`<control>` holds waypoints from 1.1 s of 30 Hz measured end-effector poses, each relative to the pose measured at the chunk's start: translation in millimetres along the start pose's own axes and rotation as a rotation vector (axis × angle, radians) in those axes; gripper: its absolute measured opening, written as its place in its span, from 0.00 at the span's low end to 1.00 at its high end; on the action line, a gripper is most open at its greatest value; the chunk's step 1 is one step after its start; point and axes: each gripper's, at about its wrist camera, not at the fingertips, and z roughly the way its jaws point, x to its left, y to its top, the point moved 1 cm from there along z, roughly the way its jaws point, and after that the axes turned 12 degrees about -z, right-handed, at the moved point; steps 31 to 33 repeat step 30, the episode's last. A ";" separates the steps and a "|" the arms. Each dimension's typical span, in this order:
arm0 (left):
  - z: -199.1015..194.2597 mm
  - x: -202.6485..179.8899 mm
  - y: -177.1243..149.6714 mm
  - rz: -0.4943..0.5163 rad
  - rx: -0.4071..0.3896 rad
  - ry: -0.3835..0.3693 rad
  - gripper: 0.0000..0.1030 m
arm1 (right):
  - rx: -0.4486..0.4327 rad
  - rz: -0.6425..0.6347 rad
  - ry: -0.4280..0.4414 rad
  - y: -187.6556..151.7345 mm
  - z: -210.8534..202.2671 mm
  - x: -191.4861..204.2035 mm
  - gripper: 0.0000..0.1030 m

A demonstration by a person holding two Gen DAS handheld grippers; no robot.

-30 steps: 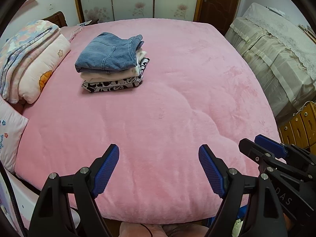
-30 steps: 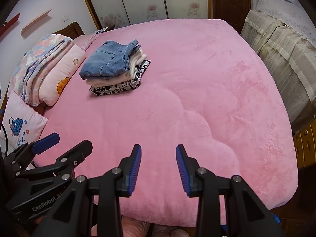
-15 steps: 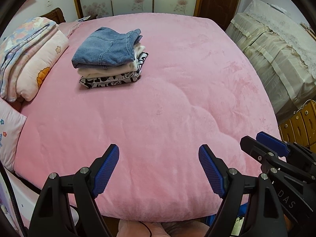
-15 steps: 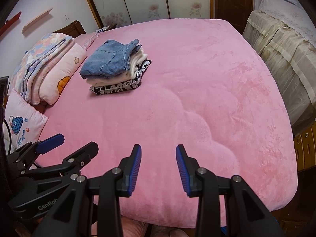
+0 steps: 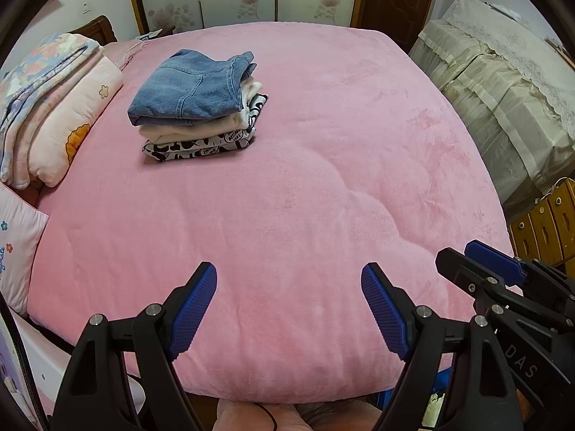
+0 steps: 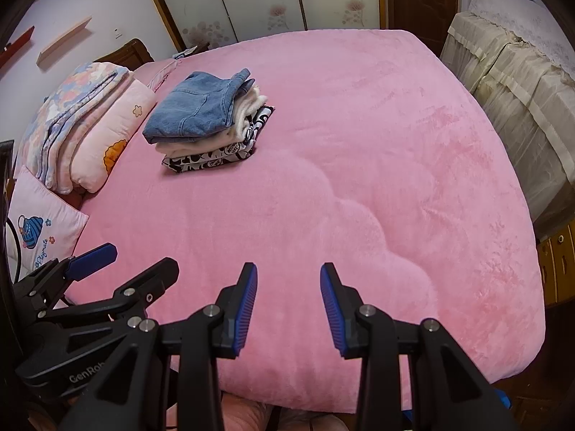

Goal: Fold large clothes

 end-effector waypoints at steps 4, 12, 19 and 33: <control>-0.1 -0.4 -0.1 -0.001 0.000 0.001 0.79 | 0.001 0.001 0.002 0.4 0.3 -1.1 0.36; 2.0 0.9 1.4 0.007 0.012 0.003 0.79 | 0.001 0.002 0.004 0.6 0.4 -1.4 0.36; 5.5 6.8 2.9 0.018 0.027 0.000 0.79 | 0.004 0.002 0.005 -0.8 0.8 1.3 0.36; 8.3 12.3 3.0 0.018 0.042 0.001 0.79 | 0.010 0.008 0.003 -6.6 1.3 8.7 0.36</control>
